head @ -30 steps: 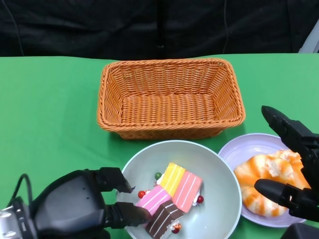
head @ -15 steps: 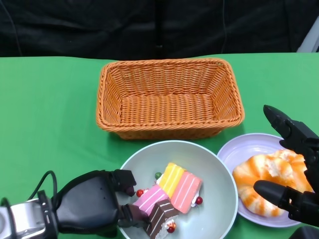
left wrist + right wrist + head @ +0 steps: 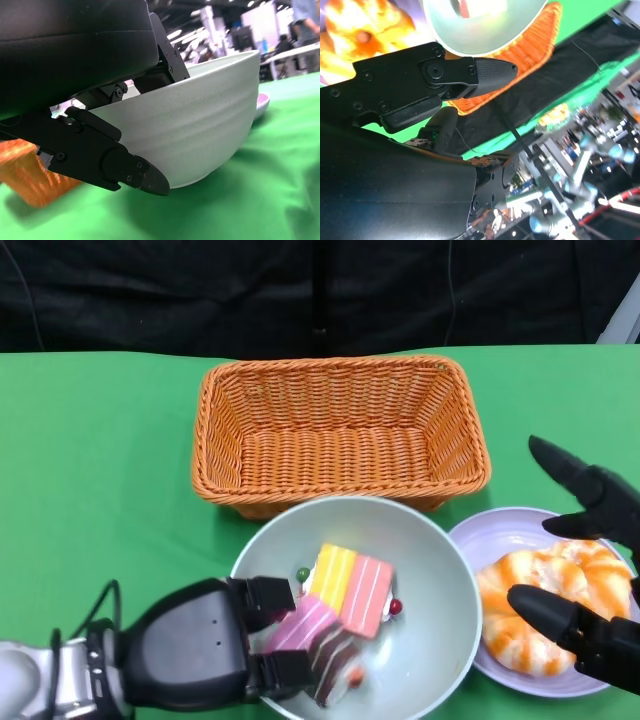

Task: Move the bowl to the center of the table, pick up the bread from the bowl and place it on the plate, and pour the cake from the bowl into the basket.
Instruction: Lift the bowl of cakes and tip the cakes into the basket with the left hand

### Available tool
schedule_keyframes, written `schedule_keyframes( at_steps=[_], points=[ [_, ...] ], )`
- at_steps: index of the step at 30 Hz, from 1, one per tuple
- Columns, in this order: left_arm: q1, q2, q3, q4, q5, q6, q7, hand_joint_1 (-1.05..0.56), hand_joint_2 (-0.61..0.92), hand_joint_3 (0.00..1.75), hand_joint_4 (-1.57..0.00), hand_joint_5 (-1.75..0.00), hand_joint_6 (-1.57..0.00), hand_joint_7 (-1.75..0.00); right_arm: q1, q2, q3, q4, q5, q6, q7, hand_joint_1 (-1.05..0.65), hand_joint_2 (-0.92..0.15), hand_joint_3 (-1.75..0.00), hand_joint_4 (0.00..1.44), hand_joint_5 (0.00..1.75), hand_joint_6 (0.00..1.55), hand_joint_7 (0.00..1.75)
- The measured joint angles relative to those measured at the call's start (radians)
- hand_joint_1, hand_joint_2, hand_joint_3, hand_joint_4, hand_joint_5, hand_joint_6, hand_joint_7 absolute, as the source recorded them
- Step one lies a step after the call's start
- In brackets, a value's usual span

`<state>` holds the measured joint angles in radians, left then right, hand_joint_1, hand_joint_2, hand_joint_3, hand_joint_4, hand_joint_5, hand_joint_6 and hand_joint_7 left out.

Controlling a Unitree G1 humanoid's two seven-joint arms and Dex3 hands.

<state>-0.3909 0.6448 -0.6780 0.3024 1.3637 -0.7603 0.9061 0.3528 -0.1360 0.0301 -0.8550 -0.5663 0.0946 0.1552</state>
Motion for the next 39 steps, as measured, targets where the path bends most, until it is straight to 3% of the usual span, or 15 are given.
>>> schedule_keyframes(
  at_steps=[10, 20, 25, 28, 30, 33, 34, 35, 36, 37, 39],
  points=[
    [0.08, 0.097, 0.102, -0.152, -0.166, -0.092, -0.061, -0.26, 0.92, 0.03, -0.93, -1.75, -0.72, -1.7, 0.025, 0.027, 0.001, 0.026, 0.055, -0.081, -0.056, -0.57, -0.92, -0.46, 0.24, 1.17, 0.0, 0.71],
    [0.132, 0.163, 0.26, -0.238, -0.378, -0.18, -0.302, -0.29, 0.9, 0.04, -0.94, -1.75, -0.72, -1.74, 0.031, 0.028, -0.005, 0.086, 0.09, -0.141, -0.088, -0.49, -0.92, -0.39, 0.24, 1.23, 0.0, 0.8],
    [0.155, 0.162, 0.326, -0.245, -0.419, -0.199, -0.369, -0.21, 0.87, 0.02, -0.97, -1.75, -0.69, -1.75, 0.029, 0.027, -0.014, 0.13, 0.102, -0.191, -0.109, -0.35, -0.91, -0.37, 0.33, 1.2, 0.1, 1.0],
    [0.168, 0.15, 0.373, -0.251, -0.441, -0.201, -0.385, -0.2, 0.9, 0.04, -0.97, -1.75, -0.7, -1.75, 0.03, 0.025, -0.016, 0.172, 0.131, -0.241, -0.123, -0.22, -0.77, -0.56, 0.45, 1.16, 0.29, 1.01],
    [0.175, 0.138, 0.39, -0.253, -0.498, -0.201, -0.428, -0.2, 0.91, 0.05, -0.98, -1.75, -0.7, -1.75, 0.025, 0.019, -0.02, 0.21, 0.164, -0.292, -0.127, -0.07, -0.49, -1.02, 0.63, 1.21, 0.58, 0.95],
    [0.176, 0.112, 0.411, -0.259, -0.597, -0.2, -0.501, -0.14, 0.91, 0.08, -0.98, -1.75, -0.72, -1.75, 0.014, 0.003, -0.026, 0.278, 0.216, -0.371, -0.127, 0.09, -0.3, -1.36, 0.85, 1.23, 0.85, 0.94],
    [0.176, 0.099, 0.416, -0.259, -0.629, -0.198, -0.521, -0.13, 0.91, 0.09, -0.97, -1.75, -0.72, -1.75, 0.009, -0.003, -0.027, 0.298, 0.232, -0.395, -0.125, 0.11, -0.28, -1.39, 0.87, 1.22, 0.88, 0.93],
    [0.176, 0.084, 0.419, -0.259, -0.668, -0.19, -0.547, -0.14, 0.6, 0.73, -0.98, -1.75, -0.74, -1.75, 0.006, -0.01, -0.028, 0.319, 0.245, -0.423, -0.124, 0.21, -0.21, -1.55, 0.98, 1.41, 1.0, 1.0],
    [0.176, 0.067, 0.421, -0.259, -0.709, -0.178, -0.575, -0.13, 0.36, 1.18, -0.99, -1.75, -0.74, -1.75, 0.003, -0.018, -0.027, 0.338, 0.254, -0.449, -0.121, 0.28, -0.16, -1.67, 1.03, 1.54, 1.05, 1.06],
    [0.176, 0.047, 0.422, -0.259, -0.745, -0.165, -0.602, -0.13, 0.27, 1.33, -0.99, -1.75, -0.75, -1.75, 0.002, -0.024, -0.025, 0.357, 0.262, -0.47, -0.116, 0.32, -0.13, -1.7, 1.06, 1.59, 1.08, 1.09],
    [0.175, 0.007, 0.425, -0.26, -0.816, -0.137, -0.654, -0.13, 0.2, 1.47, -1.0, -1.75, -0.77, -1.75, 0.0, -0.041, -0.017, 0.397, 0.271, -0.508, -0.101, 0.38, -0.07, -1.74, 1.11, 1.63, 1.12, 1.18]
  ],
)
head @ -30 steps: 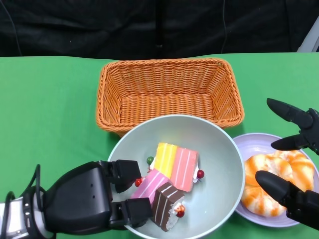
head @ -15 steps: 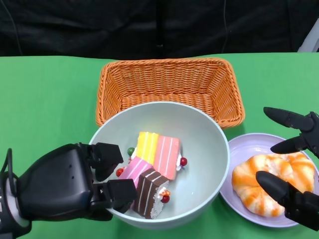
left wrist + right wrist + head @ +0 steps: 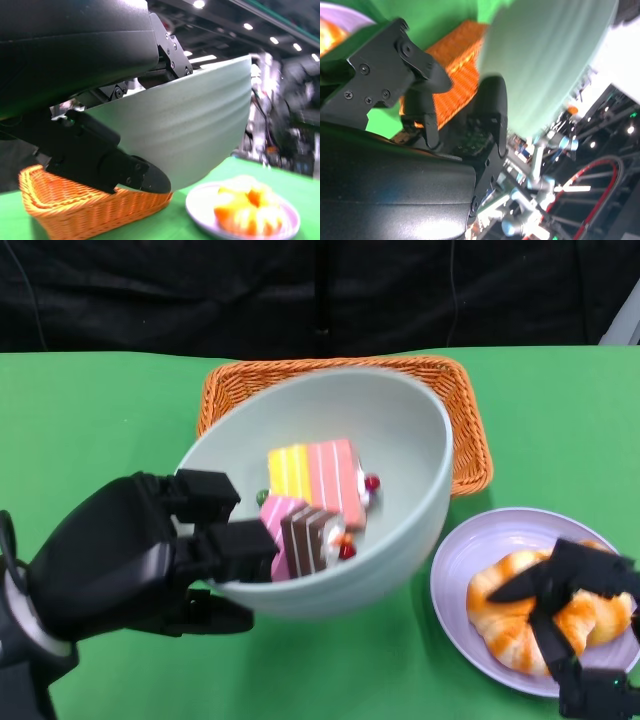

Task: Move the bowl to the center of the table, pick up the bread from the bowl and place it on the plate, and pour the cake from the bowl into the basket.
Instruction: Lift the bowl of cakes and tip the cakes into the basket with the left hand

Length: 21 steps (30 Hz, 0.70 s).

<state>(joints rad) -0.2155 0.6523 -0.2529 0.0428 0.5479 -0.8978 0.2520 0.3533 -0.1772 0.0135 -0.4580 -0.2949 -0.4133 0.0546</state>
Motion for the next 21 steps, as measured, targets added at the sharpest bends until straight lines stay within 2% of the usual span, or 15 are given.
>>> schedule_keyframes(
  at_steps=[3, 5, 8, 13, 21],
  points=[
    [0.0, -0.046, 0.004, 0.0, -0.056, 0.025, -0.066, -0.13, 0.18, 1.51, -1.0, -1.75, -0.78, -1.75, 0.0, -0.02, 0.009, 0.039, 0.001, -0.034, 0.016, 0.4, -0.05, -1.75, 1.12, 1.63, 1.12, 1.21],
    [-0.001, -0.065, 0.009, 0.002, -0.086, 0.034, -0.104, -0.16, 0.19, 1.55, -1.01, -1.75, -0.8, -1.72, 0.0, -0.02, 0.009, 0.046, 0.001, -0.045, 0.017, 0.35, -0.06, -1.75, 1.11, 1.66, 1.09, 1.26],
    [-0.028, -0.158, 0.005, 0.041, -0.185, 0.086, -0.159, -0.17, 0.2, 1.58, -1.02, -1.75, -0.83, -1.7, -0.001, -0.021, 0.019, 0.055, -0.008, -0.062, 0.017, 0.31, -0.05, -1.75, 1.09, 1.68, 1.06, 1.3],
    [-0.078, -0.326, -0.005, 0.143, -0.361, 0.153, -0.247, -0.06, 0.19, 1.63, -1.02, -1.75, -0.85, -1.71, -0.001, -0.021, 0.023, 0.08, -0.018, -0.074, 0.017, 0.31, -0.04, -1.75, 1.09, 1.68, 1.05, 1.32],
    [-0.15, -0.49, 0.028, 0.255, -0.382, 0.268, -0.271, -0.13, 0.23, 1.74, -1.03, -1.75, -0.85, -1.71, 0.002, -0.021, 0.031, 0.082, -0.021, -0.08, 0.017, 0.27, -0.04, -1.75, 1.08, 1.69, 1.03, 1.33]
  ],
)
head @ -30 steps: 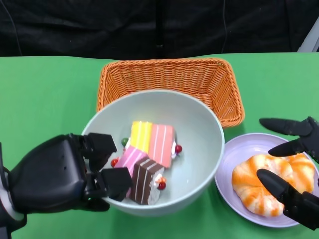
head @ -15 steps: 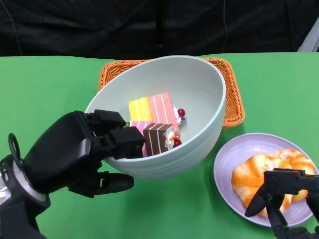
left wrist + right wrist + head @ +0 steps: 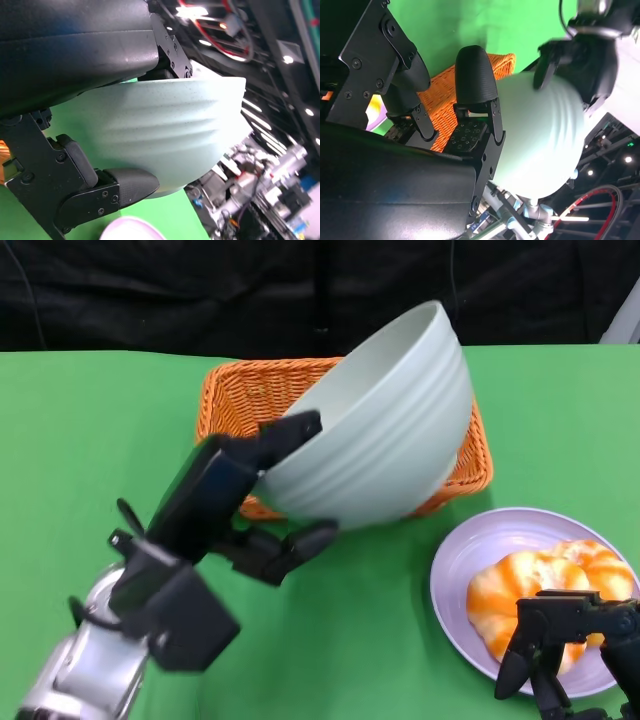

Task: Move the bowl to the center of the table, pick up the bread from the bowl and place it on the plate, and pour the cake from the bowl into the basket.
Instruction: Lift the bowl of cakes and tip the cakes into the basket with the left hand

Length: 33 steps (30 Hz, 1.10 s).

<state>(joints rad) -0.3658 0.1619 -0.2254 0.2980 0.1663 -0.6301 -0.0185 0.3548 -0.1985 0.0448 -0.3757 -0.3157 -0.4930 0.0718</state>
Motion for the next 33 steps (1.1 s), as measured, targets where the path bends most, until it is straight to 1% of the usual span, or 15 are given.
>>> schedule_keyframes(
  at_steps=[5, 8, 11, 15, 19, 21, 23, 25, 27, 31, 33],
  points=[
    [-0.04, -0.094, 0.035, 0.031, -0.068, 0.095, -0.012, -0.15, 0.22, 1.72, -1.02, -1.75, -0.87, -1.68, 0.004, 0.0, 0.016, 0.0, 0.0, 0.0, 0.001, 0.27, -0.02, -1.75, 1.08, 1.69, 1.03, 1.35],
    [-0.061, -0.163, 0.06, 0.053, -0.122, 0.194, -0.016, -0.17, 0.22, 1.69, -1.01, -1.75, -0.88, -1.68, 0.007, 0.0, 0.017, 0.001, -0.009, 0.0, 0.001, 0.27, -0.01, -1.75, 1.09, 1.68, 1.03, 1.35],
    [-0.081, -0.21, 0.082, 0.071, -0.145, 0.251, -0.017, -0.2, 0.21, 1.68, -1.01, -1.75, -0.89, -1.68, 0.01, 0.0, 0.017, 0.001, -0.015, -0.001, 0.0, 0.27, -0.01, -1.75, 1.09, 1.67, 1.03, 1.35],
    [-0.116, -0.291, 0.138, 0.094, -0.241, 0.359, -0.019, -0.22, 0.22, 1.67, -1.01, -1.75, -0.88, -1.7, 0.013, 0.003, 0.02, 0.001, -0.015, 0.0, 0.0, 0.28, -0.01, -1.75, 1.09, 1.67, 1.03, 1.35],
    [-0.132, -0.354, 0.205, 0.106, -0.345, 0.483, -0.019, -0.17, 0.23, 1.69, -1.05, -1.75, -0.87, -1.73, 0.019, 0.004, 0.022, 0.0, -0.018, 0.0, 0.0, 0.25, -0.02, -1.75, 1.09, 1.67, 1.02, 1.36],
    [-0.137, -0.371, 0.234, 0.11, -0.379, 0.544, -0.016, -0.16, 0.24, 1.69, -1.06, -1.75, -0.87, -1.74, 0.021, 0.004, 0.023, -0.001, -0.021, 0.0, 0.0, 0.26, -0.02, -1.75, 1.09, 1.67, 1.02, 1.36],
    [-0.148, -0.38, 0.258, 0.11, -0.409, 0.611, -0.008, -0.18, 0.25, 1.73, -1.11, -1.75, -0.91, -1.75, 0.021, 0.004, 0.024, -0.001, -0.022, 0.0, -0.001, 0.26, -0.02, -1.75, 1.09, 1.67, 1.02, 1.36],
    [-0.165, -0.389, 0.29, 0.107, -0.449, 0.707, 0.016, -0.19, 0.25, 1.74, -1.12, -1.75, -0.93, -1.75, 0.019, 0.004, 0.026, -0.001, -0.021, -0.001, -0.001, 0.25, -0.03, -1.75, 1.09, 1.68, 1.01, 1.36],
    [-0.18, -0.395, 0.315, 0.098, -0.476, 0.775, 0.038, -0.19, 0.25, 1.75, -1.13, -1.75, -0.93, -1.75, 0.019, 0.004, 0.028, -0.001, -0.021, -0.001, -0.001, 0.24, -0.03, -1.75, 1.09, 1.68, 1.01, 1.36],
    [-0.205, -0.399, 0.368, 0.077, -0.541, 0.907, 0.06, -0.2, 0.27, 1.75, -1.1, -1.75, -0.89, -1.74, 0.022, 0.005, 0.03, -0.003, -0.023, 0.002, -0.001, 0.24, -0.02, -1.75, 1.09, 1.68, 1.01, 1.37],
    [-0.213, -0.403, 0.4, 0.067, -0.582, 0.974, 0.083, -0.2, 0.28, 1.74, -1.09, -1.75, -0.87, -1.75, 0.025, 0.005, 0.031, -0.003, -0.026, 0.006, -0.001, 0.21, -0.03, -1.75, 1.08, 1.68, 1.0, 1.36]
  ],
)
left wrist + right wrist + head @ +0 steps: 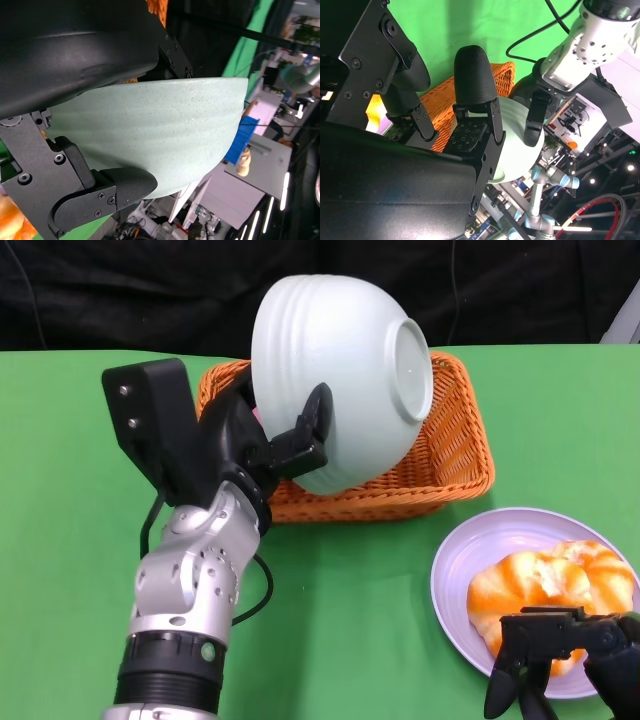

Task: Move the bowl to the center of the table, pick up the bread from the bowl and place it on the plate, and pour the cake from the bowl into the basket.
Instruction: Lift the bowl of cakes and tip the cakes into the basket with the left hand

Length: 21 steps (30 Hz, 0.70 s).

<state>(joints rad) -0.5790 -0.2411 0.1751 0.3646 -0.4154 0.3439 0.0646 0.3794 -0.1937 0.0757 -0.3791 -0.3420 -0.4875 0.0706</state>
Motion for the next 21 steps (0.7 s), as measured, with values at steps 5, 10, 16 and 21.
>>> schedule_keyframes(
  at_steps=[5, 10, 16, 21],
  points=[
    [-0.016, -0.02, 0.089, -0.005, -0.109, 0.102, 0.052, -0.2, 0.29, 1.71, -1.09, -1.75, -0.86, -1.75, 0.005, 0.001, 0.002, -0.007, -0.013, 0.004, -0.001, 0.22, -0.02, -1.75, 1.08, 1.68, 1.01, 1.36],
    [-0.016, -0.021, 0.192, 0.029, -0.274, 0.119, 0.031, -0.26, 0.35, 1.63, -1.12, -1.75, -0.83, -1.75, 0.005, 0.004, 0.006, -0.009, -0.015, 0.004, -0.003, 0.22, -0.02, -1.75, 1.08, 1.68, 1.01, 1.36],
    [-0.016, -0.021, 0.216, 0.095, -0.351, 0.086, -0.101, -0.32, 0.28, 1.61, -1.14, -1.75, -0.9, -1.75, 0.005, 0.005, 0.009, -0.015, -0.018, 0.004, -0.004, 0.23, -0.01, -1.75, 1.08, 1.67, 1.01, 1.36],
    [-0.016, -0.021, 0.206, 0.108, -0.358, 0.067, -0.151, -0.32, 0.28, 1.65, -1.15, -1.75, -0.92, -1.75, 0.005, 0.005, 0.01, -0.017, -0.017, 0.004, -0.004, 0.23, -0.02, -1.75, 1.09, 1.68, 1.01, 1.35]
  ],
)
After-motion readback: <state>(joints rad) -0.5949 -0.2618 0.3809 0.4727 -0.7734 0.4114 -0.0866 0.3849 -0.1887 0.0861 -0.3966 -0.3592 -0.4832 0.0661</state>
